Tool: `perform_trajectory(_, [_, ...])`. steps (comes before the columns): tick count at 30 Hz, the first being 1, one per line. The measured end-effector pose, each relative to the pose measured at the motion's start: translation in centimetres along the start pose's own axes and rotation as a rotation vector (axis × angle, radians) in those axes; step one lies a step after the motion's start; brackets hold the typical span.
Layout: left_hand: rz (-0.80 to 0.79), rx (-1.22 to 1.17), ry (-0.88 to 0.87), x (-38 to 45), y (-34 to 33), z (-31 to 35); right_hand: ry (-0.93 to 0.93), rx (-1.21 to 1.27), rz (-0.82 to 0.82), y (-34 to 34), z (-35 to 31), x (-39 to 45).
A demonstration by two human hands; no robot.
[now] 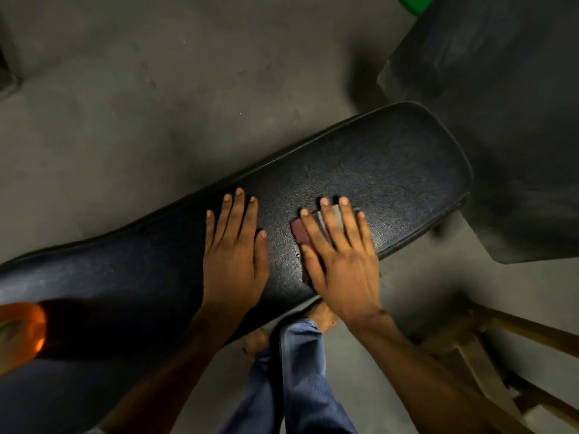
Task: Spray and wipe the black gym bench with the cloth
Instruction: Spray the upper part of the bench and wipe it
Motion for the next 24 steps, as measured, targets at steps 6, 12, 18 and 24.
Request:
perform_trajectory(6, [-0.03, 0.008, -0.045, -1.9, 1.1, -2.9, -0.325, -0.017, 0.095, -0.2, -0.7, 2.3])
perform_trajectory(12, [0.007, -0.03, -0.015, -2.5, 1.8, -3.3, -0.107, 0.02, 0.015, -1.3, -6.6, 1.2])
perform_trajectory(18, [-0.01, -0.019, -0.011, -3.5, 2.5, -5.0, -0.137, 0.009, 0.067, -0.8, -3.9, -0.8])
perform_trajectory(24, [0.095, -0.007, 0.07, -3.9, 3.5, -6.0, -0.229, 0.005, 0.064, -2.0, -8.3, 3.0])
Point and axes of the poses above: each hand's wrist, its own x-axis towards the middle knuckle, its own y-axis out of the back of the hand, z = x × y, the point moved 3 cm from there along x, towards the middle knuckle, and after that the axes turned 5 degrees about z, right-handed, at the moved point
